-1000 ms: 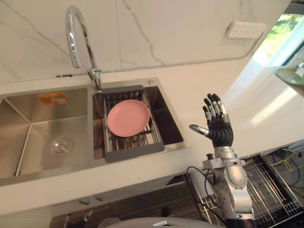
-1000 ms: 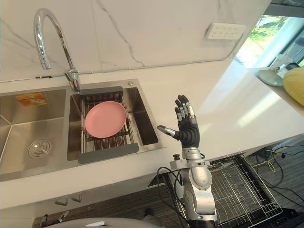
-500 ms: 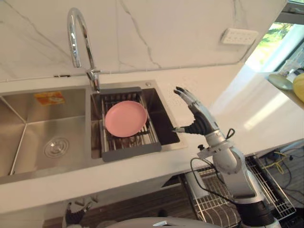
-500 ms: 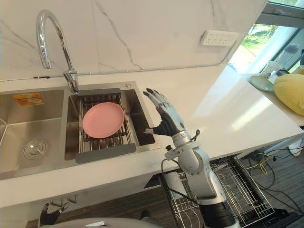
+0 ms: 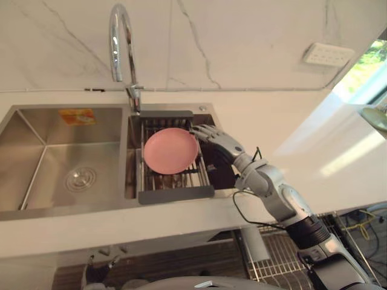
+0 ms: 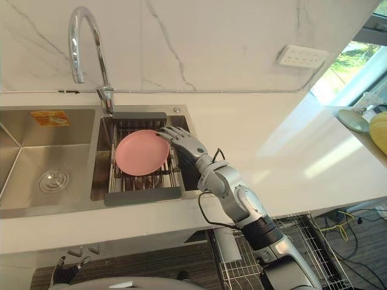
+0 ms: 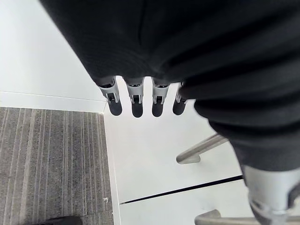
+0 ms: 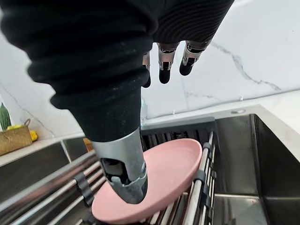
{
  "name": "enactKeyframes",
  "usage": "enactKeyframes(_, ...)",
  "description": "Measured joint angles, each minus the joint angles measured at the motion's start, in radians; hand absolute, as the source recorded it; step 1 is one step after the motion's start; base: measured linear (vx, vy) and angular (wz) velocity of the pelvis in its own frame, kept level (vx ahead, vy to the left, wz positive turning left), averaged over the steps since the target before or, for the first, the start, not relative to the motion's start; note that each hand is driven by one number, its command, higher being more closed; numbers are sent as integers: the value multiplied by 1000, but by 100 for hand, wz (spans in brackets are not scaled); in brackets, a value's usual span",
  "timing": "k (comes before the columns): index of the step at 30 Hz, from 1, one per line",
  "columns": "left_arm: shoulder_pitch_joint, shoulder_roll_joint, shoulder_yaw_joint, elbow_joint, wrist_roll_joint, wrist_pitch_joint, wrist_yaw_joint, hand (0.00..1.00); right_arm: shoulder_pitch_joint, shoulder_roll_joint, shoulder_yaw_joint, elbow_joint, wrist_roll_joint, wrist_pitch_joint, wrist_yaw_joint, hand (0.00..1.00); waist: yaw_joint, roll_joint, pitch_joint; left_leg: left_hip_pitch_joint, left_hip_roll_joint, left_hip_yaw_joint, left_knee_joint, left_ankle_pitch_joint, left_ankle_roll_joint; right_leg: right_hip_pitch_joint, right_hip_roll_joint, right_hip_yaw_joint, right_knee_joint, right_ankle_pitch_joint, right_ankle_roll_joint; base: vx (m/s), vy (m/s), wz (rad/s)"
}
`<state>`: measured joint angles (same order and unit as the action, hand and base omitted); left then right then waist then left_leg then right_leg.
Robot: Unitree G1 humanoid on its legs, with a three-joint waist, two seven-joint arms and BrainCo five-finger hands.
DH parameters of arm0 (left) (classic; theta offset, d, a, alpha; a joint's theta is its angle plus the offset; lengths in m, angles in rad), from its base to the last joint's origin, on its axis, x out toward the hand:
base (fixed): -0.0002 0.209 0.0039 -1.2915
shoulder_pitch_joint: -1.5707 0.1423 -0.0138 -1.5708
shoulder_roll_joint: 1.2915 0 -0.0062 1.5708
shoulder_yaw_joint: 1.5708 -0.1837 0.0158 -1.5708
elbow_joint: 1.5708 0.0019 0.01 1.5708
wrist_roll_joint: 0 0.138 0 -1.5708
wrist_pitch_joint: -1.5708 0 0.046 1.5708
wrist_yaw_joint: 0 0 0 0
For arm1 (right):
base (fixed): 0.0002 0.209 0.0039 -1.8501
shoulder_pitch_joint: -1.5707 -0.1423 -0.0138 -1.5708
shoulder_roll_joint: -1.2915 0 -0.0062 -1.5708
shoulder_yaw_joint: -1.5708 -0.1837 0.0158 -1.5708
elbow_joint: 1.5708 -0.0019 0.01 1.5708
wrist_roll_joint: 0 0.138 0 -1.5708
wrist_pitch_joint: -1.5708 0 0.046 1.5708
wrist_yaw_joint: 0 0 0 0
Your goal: Walk over to the sink, pick up the cup, carry it to the dishwasher, place the cup inside the dishwasher, then close the dishwasher door
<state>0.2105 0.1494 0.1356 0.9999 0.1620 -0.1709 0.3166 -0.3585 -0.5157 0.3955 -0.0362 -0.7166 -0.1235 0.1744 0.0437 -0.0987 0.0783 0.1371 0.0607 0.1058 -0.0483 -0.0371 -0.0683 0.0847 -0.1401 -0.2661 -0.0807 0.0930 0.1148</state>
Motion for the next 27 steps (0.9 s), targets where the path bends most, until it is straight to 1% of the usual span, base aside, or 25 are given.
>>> enactKeyframes(7,0,9,2,-7,0,4,-3,0,-66,-3,71,147,-76,-4,-5,0,12,-1,-5,-21,1,-22,-7,22,-2,-16,0,-26,0,6,-1,-63,-32,9)
enactKeyframes(9,1,9,5,-8,0,4,-3,0,-73,-1,74,173,-79,-4,-9,0,17,-1,-5,-22,1,-23,-7,24,-3,-16,-1,-27,0,8,-1,-59,-18,3)
enactKeyframes(12,1,9,17,-8,0,4,-3,0,-84,-1,78,186,-114,-3,-28,0,23,-1,-5,-31,0,-26,-9,27,-3,-16,-2,-30,-1,10,-1,-80,-18,3)
enactKeyframes(13,2,9,18,-9,1,4,-3,0,-104,4,95,220,-116,-2,-53,0,23,-1,-5,-31,0,-27,-10,30,-3,-16,-2,-33,-3,10,-2,-61,-18,3)
enactKeyframes(14,1,9,18,-9,1,4,-3,0,-110,6,100,232,-116,0,-55,0,23,-1,-5,-32,0,-27,-11,32,-3,-17,-2,-34,-4,11,-2,-71,-24,6)
enactKeyframes(16,-2,9,18,-11,1,4,-3,0,-134,18,105,269,-118,1,-90,0,23,-1,-5,-33,0,-39,-28,46,-2,-18,-2,-50,-6,11,-3,-65,-28,14)
enactKeyframes(17,-2,9,18,-12,1,4,-3,0,-139,21,106,282,-118,1,-97,0,26,-1,-5,-35,0,-41,-28,47,-2,-18,-2,-52,-6,11,-3,-55,-25,12)
enactKeyframes(18,-2,9,18,-12,1,4,-3,0,-144,32,106,306,-119,6,-99,0,36,0,-5,-35,1,-42,-28,48,-2,-18,-1,-52,-7,11,-3,-37,-15,5)
enactKeyframes(20,-2,9,19,-13,1,4,-3,0,-146,45,114,339,-131,15,-101,0,45,0,-4,-37,1,-48,-28,49,-3,-17,-2,-58,-6,11,-3,-42,-18,10)
enactKeyframes(22,6,9,19,-33,1,4,-3,0,-149,58,114,368,-137,19,-107,0,45,0,-4,-48,-1,-58,-28,53,-2,-18,-4,-74,-6,11,-3,-31,-13,19)
enactKeyframes(24,12,9,22,-48,1,3,-3,0,-163,76,115,403,-137,21,-123,0,54,3,-3,-48,-1,-60,-28,54,-2,-18,-5,-76,-5,11,-3,-20,-5,6)
enactKeyframes(27,11,8,22,-49,0,3,-3,0,-169,79,115,409,-137,24,-133,0,61,4,-2,-49,-3,-64,-28,54,-2,-16,-7,-79,-4,11,-2,-15,-1,3)
